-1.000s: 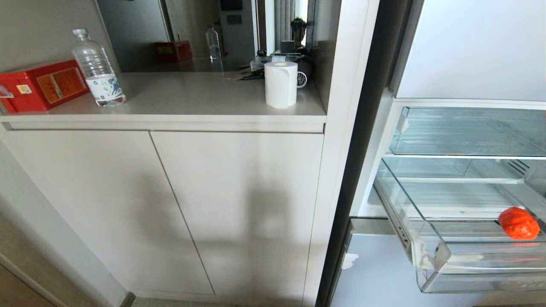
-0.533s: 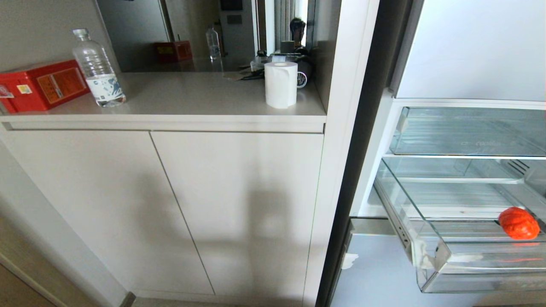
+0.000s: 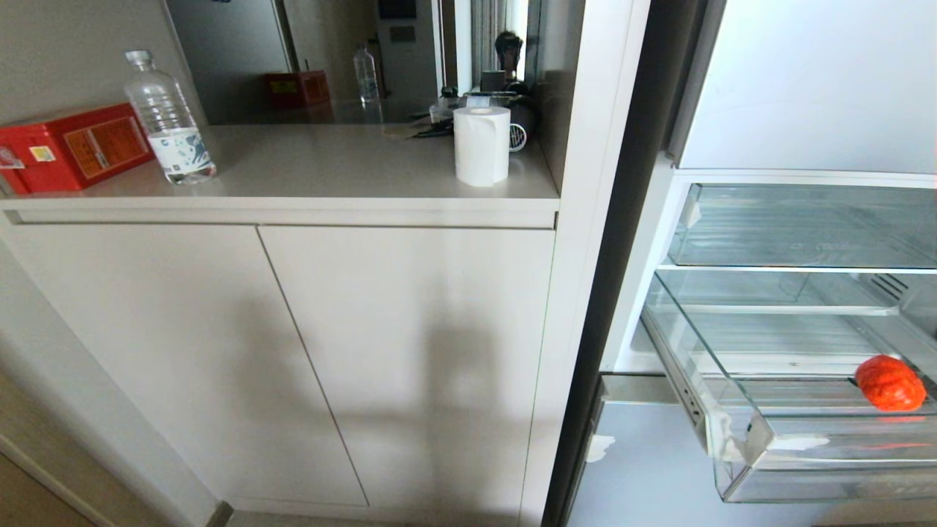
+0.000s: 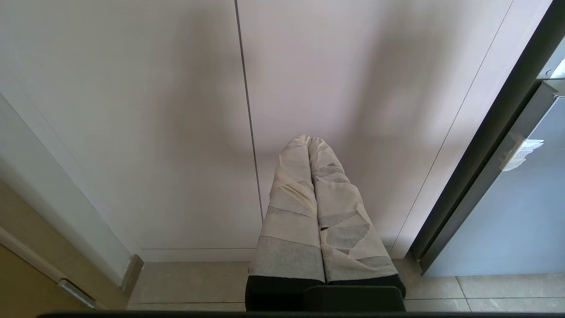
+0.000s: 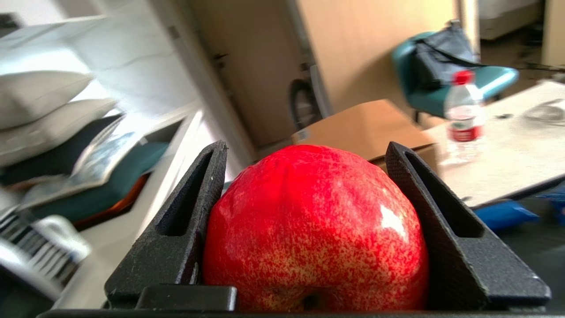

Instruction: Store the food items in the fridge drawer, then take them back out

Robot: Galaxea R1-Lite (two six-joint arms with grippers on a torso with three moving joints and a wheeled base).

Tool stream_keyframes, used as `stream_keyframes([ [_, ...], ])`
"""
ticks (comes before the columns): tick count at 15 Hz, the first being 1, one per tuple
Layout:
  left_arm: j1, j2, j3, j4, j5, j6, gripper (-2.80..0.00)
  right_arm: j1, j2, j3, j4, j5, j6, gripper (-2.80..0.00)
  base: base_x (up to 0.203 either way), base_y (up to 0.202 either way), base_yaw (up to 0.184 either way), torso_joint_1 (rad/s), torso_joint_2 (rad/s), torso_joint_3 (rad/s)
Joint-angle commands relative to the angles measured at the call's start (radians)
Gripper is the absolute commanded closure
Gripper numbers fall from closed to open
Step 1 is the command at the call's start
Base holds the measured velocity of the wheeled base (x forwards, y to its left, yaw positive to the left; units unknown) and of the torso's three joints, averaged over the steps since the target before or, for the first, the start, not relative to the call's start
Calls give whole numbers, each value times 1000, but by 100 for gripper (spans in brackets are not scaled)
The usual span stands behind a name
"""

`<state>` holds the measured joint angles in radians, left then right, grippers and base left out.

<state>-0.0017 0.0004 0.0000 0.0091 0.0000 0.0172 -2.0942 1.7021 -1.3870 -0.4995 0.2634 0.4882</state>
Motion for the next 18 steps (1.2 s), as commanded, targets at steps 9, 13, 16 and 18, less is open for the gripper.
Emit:
stream_keyframes([
  [9,0,-2,0,0,0,0,0,-90,314,-115,-27,-3,14,0,0,0,0,0,0,0],
  [13,0,-2,0,0,0,1,0,-93,484,-143,-148,2,-54,0,0,0,0,0,0,0],
  [16,0,-2,0,0,0,0,0,-114,565,-159,-174,17,-115,0,0,0,0,0,0,0],
  [18,0,-2,0,0,0,0,0,-122,576,-161,-172,38,-117,0,0,0,0,0,0,0],
])
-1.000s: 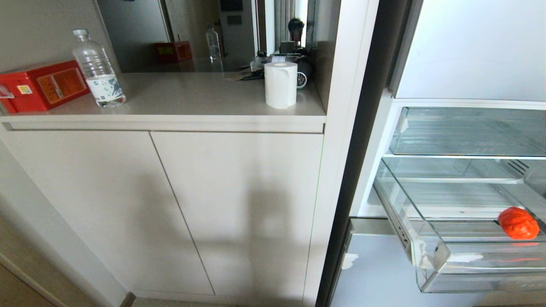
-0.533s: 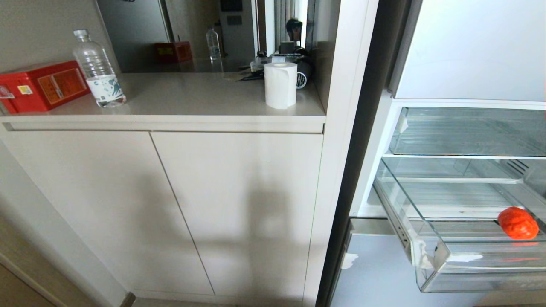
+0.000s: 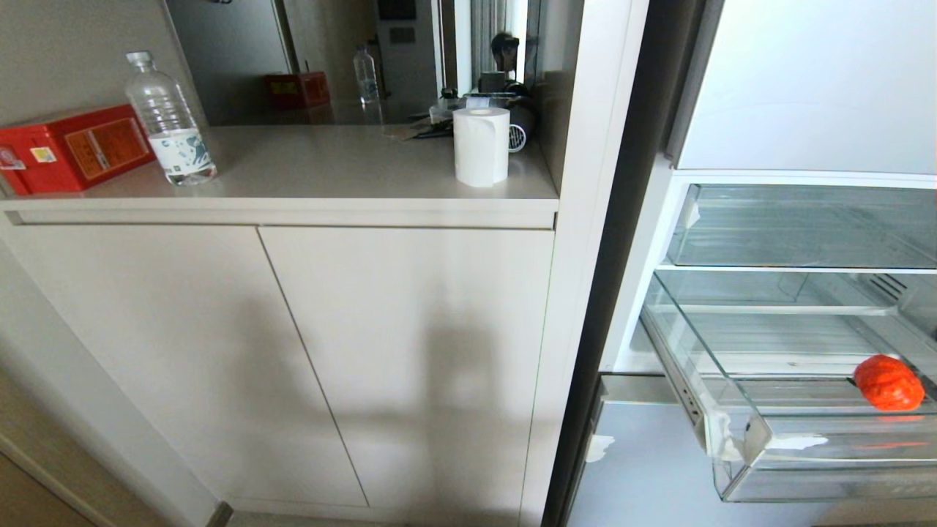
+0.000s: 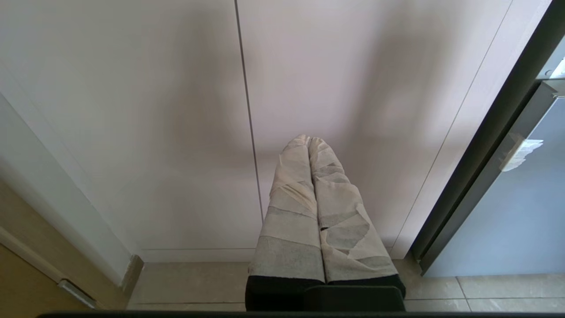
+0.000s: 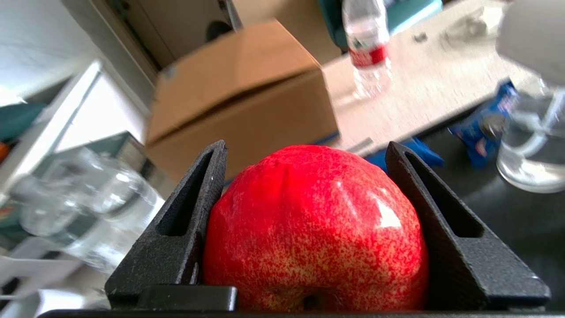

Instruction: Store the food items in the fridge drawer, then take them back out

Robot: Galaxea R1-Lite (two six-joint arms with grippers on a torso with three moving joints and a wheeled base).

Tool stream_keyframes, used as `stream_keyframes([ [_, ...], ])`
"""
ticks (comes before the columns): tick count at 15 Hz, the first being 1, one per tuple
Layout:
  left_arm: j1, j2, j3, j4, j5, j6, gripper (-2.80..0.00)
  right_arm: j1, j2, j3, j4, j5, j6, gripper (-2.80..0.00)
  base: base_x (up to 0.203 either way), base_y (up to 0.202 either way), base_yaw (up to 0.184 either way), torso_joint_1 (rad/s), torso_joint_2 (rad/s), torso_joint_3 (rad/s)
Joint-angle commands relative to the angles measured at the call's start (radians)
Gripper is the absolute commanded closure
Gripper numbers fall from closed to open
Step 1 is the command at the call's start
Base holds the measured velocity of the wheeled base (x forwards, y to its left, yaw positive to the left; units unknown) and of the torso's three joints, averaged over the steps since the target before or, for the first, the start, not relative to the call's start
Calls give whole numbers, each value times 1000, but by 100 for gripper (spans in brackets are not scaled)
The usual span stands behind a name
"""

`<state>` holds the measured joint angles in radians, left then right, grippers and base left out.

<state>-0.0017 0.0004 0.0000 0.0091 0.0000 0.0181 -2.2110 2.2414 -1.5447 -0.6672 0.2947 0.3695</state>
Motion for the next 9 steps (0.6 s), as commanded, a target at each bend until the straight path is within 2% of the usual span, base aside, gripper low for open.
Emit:
stream_keyframes([
  [1,0,-2,0,0,0,0,0,-7,38,-2,-5,7,2,0,0,0,0,0,0,0],
  [9,0,-2,0,0,0,-1,0,-18,141,-34,-12,11,-62,0,0,0,0,0,0,0],
])
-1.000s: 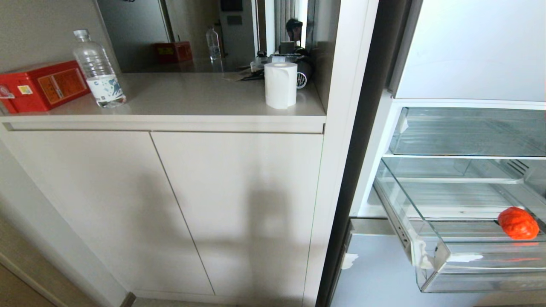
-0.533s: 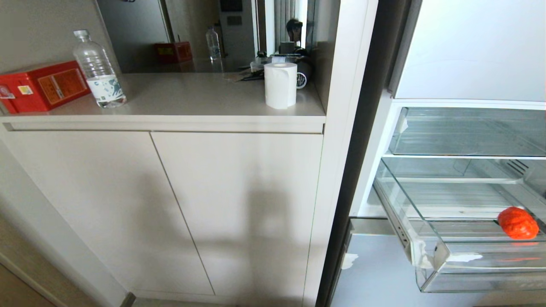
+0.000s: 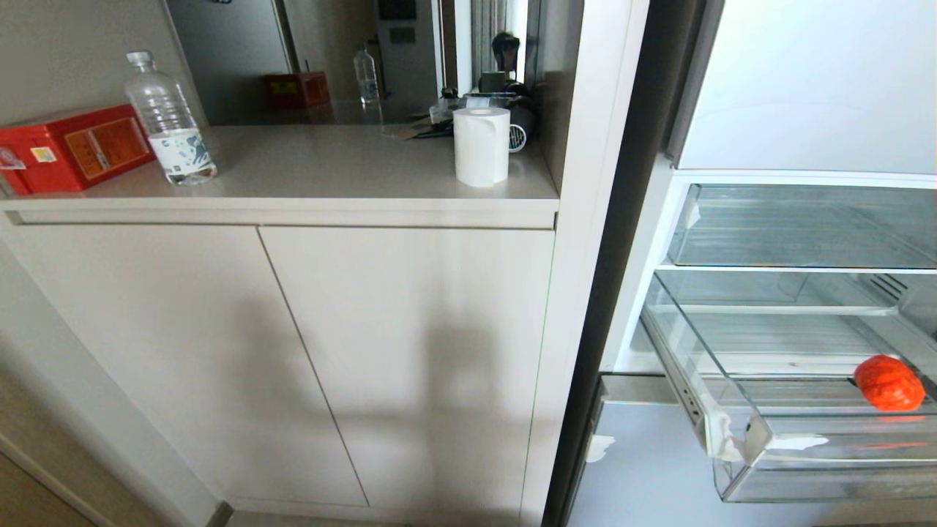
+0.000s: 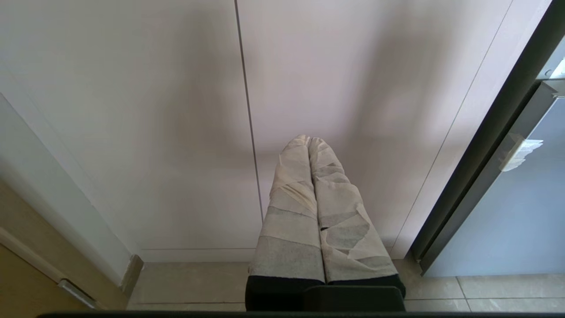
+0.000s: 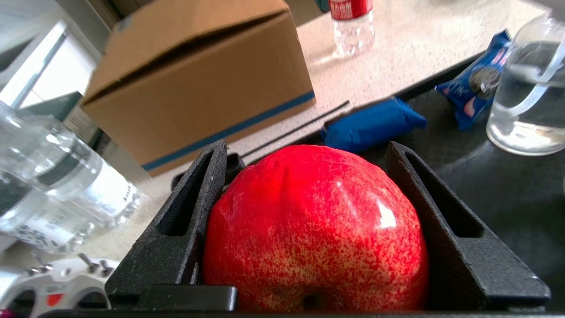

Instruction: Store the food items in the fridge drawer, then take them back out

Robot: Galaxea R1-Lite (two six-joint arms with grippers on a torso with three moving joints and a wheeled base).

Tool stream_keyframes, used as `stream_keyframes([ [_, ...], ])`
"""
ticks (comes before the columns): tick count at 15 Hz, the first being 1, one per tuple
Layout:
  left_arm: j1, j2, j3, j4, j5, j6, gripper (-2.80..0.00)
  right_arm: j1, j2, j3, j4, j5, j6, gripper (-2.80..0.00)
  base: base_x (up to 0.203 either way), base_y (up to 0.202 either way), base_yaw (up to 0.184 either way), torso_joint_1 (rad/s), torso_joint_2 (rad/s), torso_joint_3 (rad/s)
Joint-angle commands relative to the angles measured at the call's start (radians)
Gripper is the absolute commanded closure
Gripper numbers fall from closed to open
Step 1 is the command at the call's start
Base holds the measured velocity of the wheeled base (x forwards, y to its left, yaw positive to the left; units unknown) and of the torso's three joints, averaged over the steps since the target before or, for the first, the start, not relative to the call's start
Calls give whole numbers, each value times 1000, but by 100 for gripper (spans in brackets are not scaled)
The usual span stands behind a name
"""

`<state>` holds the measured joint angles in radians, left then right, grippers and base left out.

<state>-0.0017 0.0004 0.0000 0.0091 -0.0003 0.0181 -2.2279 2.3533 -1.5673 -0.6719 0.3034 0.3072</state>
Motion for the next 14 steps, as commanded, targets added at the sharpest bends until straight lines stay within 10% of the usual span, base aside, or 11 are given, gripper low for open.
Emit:
stream_keyframes([
  [1,0,-2,0,0,0,0,0,-2,59,-23,-15,2,-14,0,0,0,0,0,0,0],
  [8,0,-2,0,0,0,0,0,-9,173,-51,-43,19,-99,0,0,0,0,0,0,0],
  [9,0,-2,0,0,0,0,0,-9,181,-47,-43,18,-99,-280,0,0,0,0,0,0],
  [14,0,-2,0,0,0,-1,0,-9,172,-40,-44,17,-88,-280,0,0,0,0,0,0],
])
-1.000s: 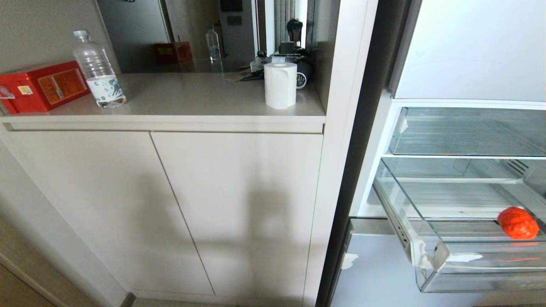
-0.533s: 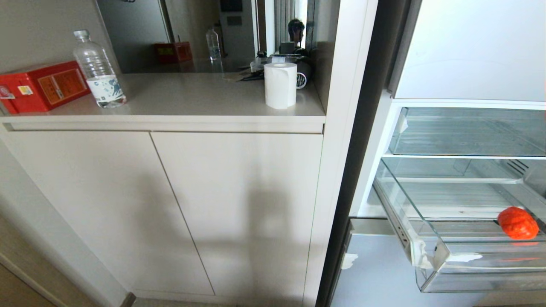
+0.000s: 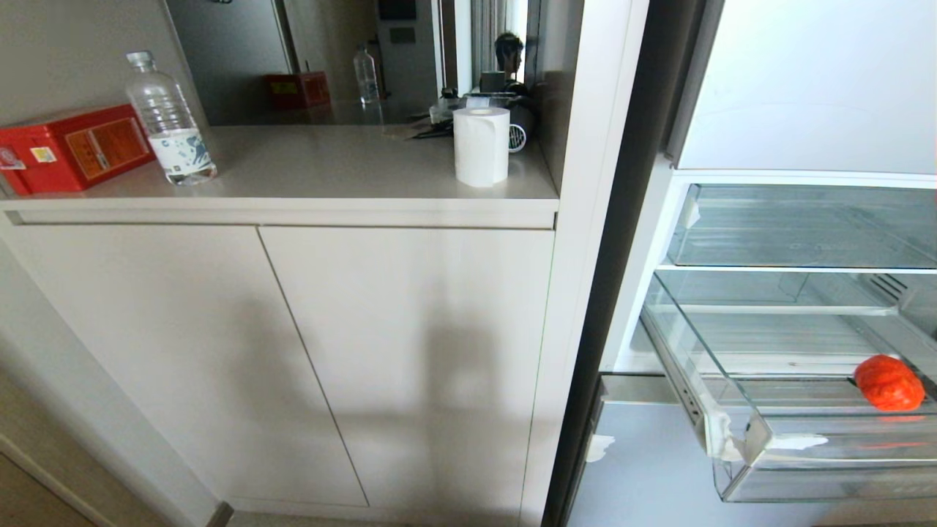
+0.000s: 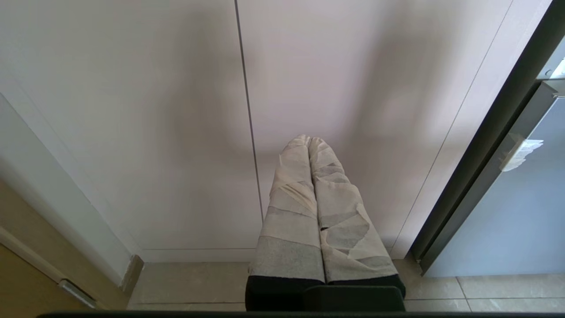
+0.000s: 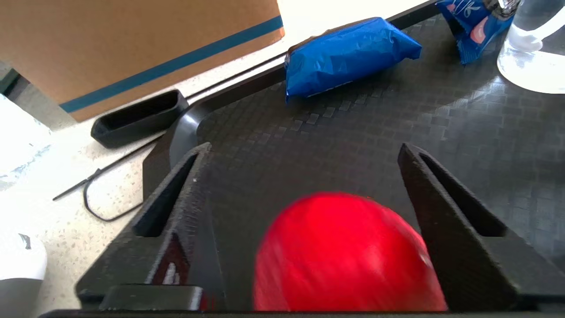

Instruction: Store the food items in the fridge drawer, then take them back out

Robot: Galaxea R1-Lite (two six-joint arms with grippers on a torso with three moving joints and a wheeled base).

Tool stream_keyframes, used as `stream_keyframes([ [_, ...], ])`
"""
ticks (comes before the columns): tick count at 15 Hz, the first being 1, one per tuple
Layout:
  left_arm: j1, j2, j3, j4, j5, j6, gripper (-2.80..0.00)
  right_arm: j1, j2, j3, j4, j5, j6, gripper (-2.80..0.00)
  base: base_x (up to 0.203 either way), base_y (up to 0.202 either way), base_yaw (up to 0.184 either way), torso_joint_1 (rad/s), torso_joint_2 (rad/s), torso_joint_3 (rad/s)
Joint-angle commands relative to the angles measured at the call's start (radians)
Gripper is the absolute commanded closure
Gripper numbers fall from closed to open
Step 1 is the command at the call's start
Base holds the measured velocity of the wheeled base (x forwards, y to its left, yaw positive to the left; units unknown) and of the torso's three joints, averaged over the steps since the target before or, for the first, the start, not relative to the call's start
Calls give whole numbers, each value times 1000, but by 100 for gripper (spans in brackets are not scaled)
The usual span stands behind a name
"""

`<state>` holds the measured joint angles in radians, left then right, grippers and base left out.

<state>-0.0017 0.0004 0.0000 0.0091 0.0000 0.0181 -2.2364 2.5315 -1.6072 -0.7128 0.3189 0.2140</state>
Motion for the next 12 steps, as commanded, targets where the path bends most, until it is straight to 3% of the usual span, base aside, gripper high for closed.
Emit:
stream_keyframes([
  [1,0,-2,0,0,0,-1,0,0,-10,2,-2,2,5,-280,0,0,0,0,0,0],
  [7,0,-2,0,0,0,-1,0,-10,-224,100,4,16,71,-280,0,0,0,0,0,0],
  [8,0,-2,0,0,0,0,0,-10,-292,138,4,22,93,0,0,0,0,0,0,0],
  [12,0,-2,0,0,0,0,0,-21,-567,259,3,51,227,0,0,0,0,0,0,0],
])
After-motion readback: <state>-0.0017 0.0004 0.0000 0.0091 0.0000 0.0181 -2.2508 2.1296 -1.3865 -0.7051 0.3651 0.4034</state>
